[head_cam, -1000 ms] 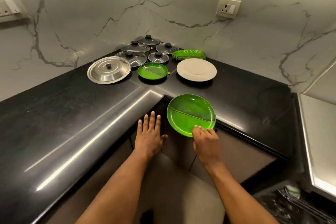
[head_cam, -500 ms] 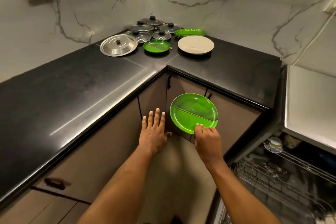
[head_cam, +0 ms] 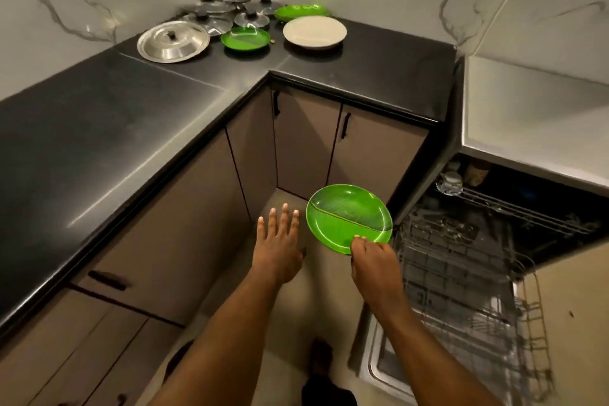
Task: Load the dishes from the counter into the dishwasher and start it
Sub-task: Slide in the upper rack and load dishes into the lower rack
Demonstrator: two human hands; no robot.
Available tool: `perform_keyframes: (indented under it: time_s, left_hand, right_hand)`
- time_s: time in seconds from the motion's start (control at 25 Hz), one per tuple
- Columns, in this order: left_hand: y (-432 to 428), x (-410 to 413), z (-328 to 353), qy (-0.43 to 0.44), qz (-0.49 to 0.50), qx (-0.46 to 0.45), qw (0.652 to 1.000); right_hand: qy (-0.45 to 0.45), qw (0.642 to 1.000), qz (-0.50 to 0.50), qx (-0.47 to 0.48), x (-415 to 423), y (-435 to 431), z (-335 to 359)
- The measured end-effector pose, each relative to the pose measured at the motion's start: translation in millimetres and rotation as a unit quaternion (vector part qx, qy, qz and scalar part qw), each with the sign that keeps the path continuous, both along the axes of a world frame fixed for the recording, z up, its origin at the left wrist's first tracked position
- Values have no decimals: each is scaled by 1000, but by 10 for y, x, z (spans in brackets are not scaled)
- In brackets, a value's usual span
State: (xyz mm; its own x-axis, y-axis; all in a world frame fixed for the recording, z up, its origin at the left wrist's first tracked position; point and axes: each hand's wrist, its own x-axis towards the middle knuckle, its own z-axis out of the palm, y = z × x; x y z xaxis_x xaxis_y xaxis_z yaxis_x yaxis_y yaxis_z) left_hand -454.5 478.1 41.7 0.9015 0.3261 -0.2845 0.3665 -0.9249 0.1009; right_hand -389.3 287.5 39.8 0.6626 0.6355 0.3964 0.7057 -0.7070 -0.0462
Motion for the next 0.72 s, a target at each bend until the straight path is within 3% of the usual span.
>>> perform_keyframes:
  time_s: [0.28, 0.72]
  left_hand:
    - [-791, -145, -286, 82, -88, -4, 993]
    - [-2057, 550, -782, 169, -193, 13, 967]
  right_hand:
    - [128, 985, -88, -77, -541, -804, -190]
    - [336, 906, -233, -109, -541, -2020, -707]
